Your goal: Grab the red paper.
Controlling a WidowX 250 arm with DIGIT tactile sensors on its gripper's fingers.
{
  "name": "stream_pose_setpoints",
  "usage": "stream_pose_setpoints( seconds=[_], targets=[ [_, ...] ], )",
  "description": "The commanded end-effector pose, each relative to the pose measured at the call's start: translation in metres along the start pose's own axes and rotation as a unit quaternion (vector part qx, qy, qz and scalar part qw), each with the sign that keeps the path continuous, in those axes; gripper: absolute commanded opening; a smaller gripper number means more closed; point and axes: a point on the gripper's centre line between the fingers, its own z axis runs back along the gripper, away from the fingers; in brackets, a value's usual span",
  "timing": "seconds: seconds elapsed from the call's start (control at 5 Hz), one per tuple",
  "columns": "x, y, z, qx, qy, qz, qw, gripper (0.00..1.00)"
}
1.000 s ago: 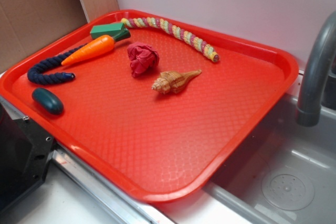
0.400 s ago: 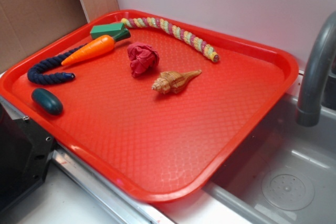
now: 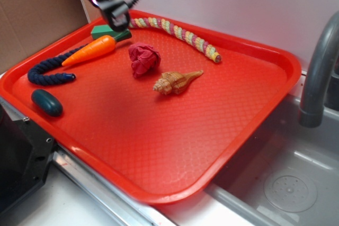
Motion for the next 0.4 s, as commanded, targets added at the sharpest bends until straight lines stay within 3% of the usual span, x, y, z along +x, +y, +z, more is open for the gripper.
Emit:
stream_pose_setpoints(
  seconds=[0.0, 0.2],
  targets=[
    [0.021, 0.002, -0.070, 0.028, 0.002, -0.050, 0.998, 1.00],
    [0.027, 0.006, -0.086, 0.027, -0.030, -0.035, 0.999, 1.00]
  ],
)
